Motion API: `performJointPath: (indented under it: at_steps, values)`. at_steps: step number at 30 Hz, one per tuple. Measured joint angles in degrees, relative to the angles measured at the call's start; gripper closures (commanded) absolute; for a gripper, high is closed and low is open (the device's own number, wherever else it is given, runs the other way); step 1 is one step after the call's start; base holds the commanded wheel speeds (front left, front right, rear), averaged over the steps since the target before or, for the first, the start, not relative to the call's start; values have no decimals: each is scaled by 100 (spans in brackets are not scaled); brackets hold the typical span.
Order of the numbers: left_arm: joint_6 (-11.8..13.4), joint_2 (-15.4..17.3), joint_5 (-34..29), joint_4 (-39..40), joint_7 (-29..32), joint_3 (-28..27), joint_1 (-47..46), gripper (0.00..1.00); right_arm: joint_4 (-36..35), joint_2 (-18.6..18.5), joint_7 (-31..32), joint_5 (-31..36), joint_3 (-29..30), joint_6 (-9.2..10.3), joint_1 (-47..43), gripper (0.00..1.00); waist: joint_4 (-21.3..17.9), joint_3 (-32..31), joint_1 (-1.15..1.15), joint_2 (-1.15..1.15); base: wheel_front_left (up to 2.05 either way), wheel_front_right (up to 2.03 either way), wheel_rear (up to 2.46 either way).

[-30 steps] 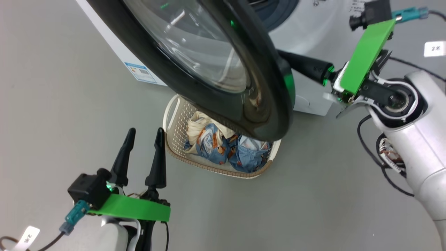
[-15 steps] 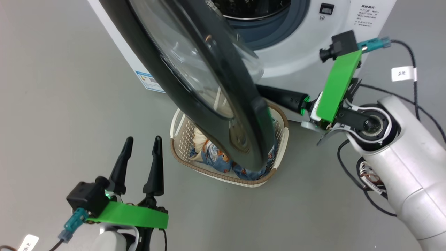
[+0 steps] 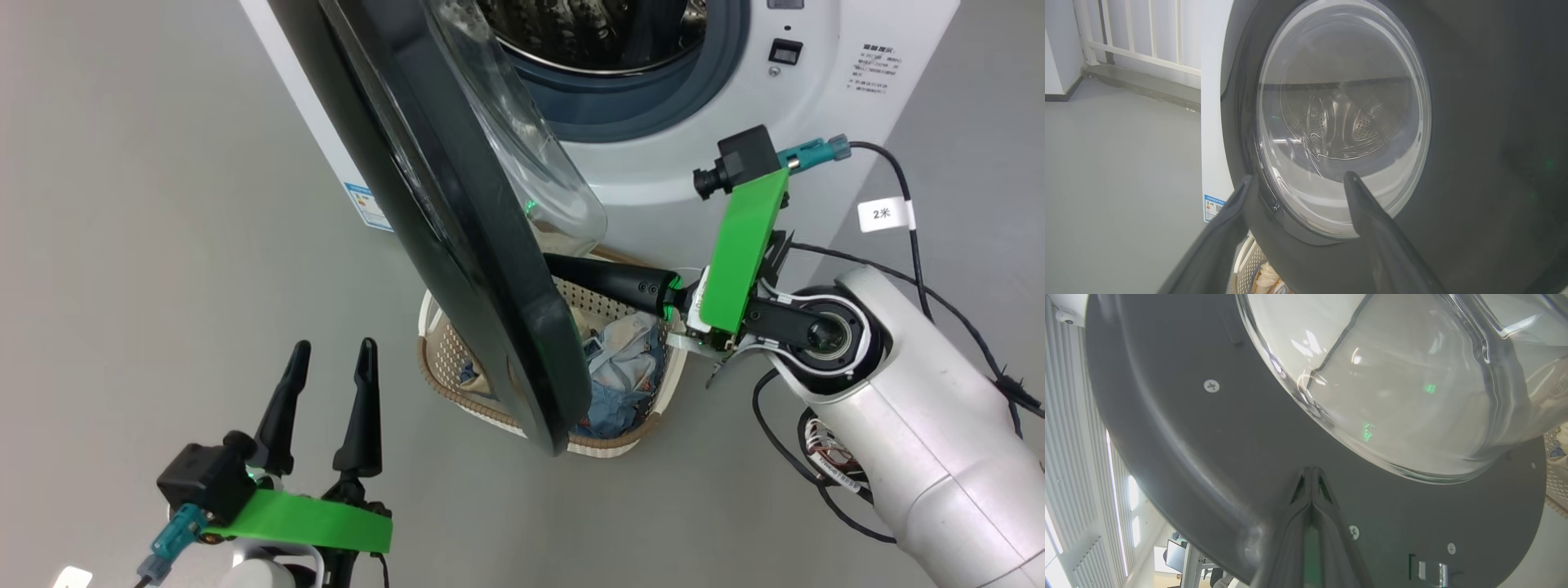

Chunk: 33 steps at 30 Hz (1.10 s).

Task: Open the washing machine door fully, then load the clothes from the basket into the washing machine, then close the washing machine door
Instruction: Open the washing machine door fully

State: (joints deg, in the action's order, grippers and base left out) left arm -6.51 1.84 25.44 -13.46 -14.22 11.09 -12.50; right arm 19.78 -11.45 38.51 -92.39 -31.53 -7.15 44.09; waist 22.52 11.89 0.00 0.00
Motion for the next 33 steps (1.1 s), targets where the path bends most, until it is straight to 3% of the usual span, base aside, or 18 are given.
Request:
performJointPath:
  at_steps: [10, 11, 13, 17, 21, 33]
  values:
    - [1, 1, -40, -4, -1, -16, 23, 0, -73, 36, -110, 22, 65, 0, -102, 100, -22, -123, 0, 0, 0, 0, 0]
    - [1, 1, -40, -4, -1, -15, 37, 0, -83, 36, -132, 22, 79, 0, -160, 96, -37, -141, 0, 0, 0, 0, 0]
    - [1, 1, -40, -23, 0, -15, 96, 0, -115, 33, -191, 22, 121, -1, -294, 77, -76, -179, 0, 0, 0, 0, 0]
    - [0, 9, -80, -37, -1, -26, 127, 0, -188, 1, -367, 65, 230, -1, -512, 51, -187, -241, 0, 0, 0, 0, 0]
    - [0, 41, -109, -65, -1, -69, 127, 0, -270, -87, -548, 78, 350, -1, -691, 0, -316, -300, 0, 0, 0, 0, 0]
    - [-5, 258, -135, -81, 0, -247, 262, 0, -514, -250, -1172, 127, 750, -1, -1328, 0, -736, -516, 0, 0, 0, 0, 0]
